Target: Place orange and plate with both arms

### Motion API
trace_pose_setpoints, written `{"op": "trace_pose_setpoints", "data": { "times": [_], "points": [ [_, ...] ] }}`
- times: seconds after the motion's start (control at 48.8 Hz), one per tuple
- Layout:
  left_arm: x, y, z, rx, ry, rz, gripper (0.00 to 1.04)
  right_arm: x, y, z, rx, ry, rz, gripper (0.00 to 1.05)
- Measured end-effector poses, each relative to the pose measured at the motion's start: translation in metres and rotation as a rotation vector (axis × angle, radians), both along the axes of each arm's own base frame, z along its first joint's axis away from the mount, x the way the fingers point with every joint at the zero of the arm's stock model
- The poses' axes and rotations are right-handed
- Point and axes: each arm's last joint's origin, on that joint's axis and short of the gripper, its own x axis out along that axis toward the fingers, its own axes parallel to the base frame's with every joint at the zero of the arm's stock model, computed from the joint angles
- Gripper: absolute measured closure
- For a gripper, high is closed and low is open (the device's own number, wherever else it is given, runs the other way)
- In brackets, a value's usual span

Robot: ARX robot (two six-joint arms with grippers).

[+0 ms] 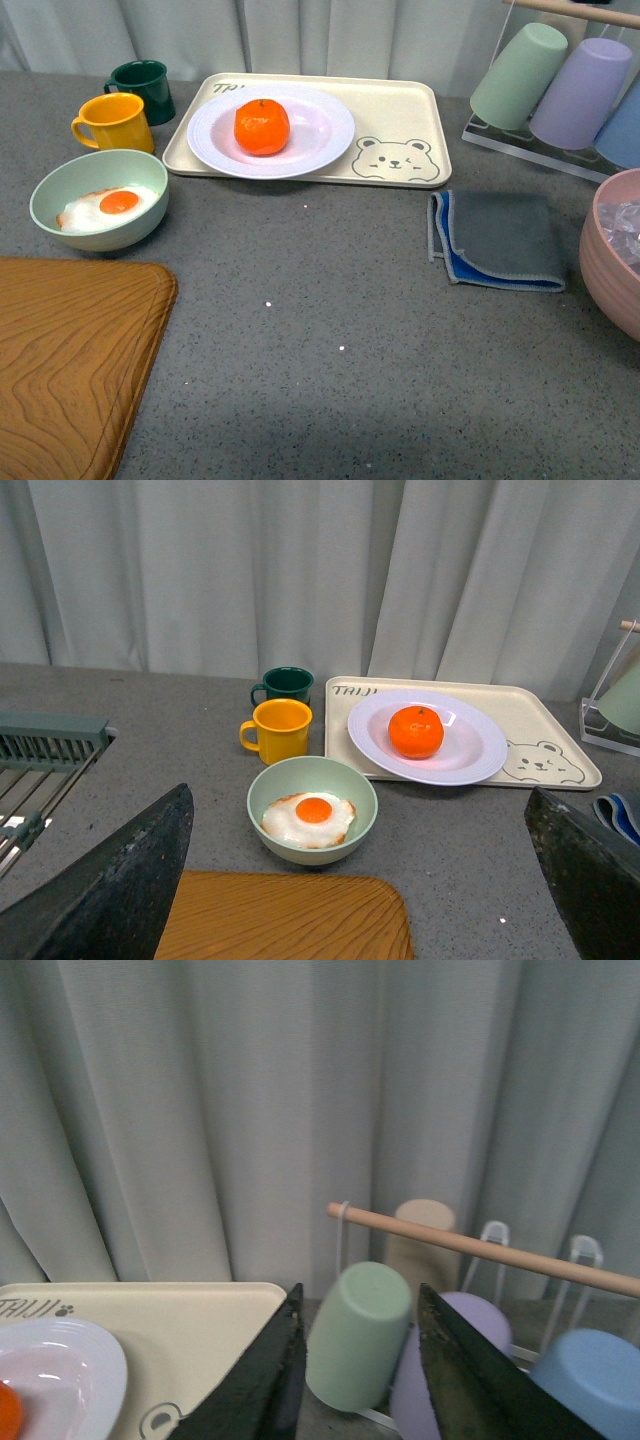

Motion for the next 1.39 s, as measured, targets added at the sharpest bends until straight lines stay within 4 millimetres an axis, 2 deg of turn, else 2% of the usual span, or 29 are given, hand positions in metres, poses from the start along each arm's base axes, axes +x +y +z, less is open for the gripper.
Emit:
{"op": "trace_pose_setpoints", "data": {
  "times": [0.143, 0.184, 0.532, 0.676, 0.901, 1.392],
  "points": [
    [0.000, 0.000, 0.000, 0.000, 0.000, 0.000, 0.07, -0.043, -0.019, -0.012, -0.017, 0.051, 0.001, 1.00],
    [0.000, 0.000, 0.000, 0.000, 0.000, 0.000, 0.07, -0.051, -0.021, -0.013, -0.023, 0.056, 0.003, 1.04],
    [0.000, 0.000, 0.000, 0.000, 0.000, 0.000, 0.07, -0.117, -0.043, -0.012, -0.021, 0.053, -0.001, 1.04],
    [0.000, 0.000, 0.000, 0.000, 0.000, 0.000, 0.07, -0.137, -0.048, -0.011, -0.020, 0.054, 0.004, 1.04],
    [0.000, 0.000, 0.000, 0.000, 0.000, 0.000, 0.07, -0.163, -0.061, -0.011, -0.019, 0.057, -0.001, 1.04],
    [0.000, 0.000, 0.000, 0.000, 0.000, 0.000, 0.07, -0.203, -0.062, -0.010, -0.019, 0.054, 0.003, 1.04]
  ]
}}
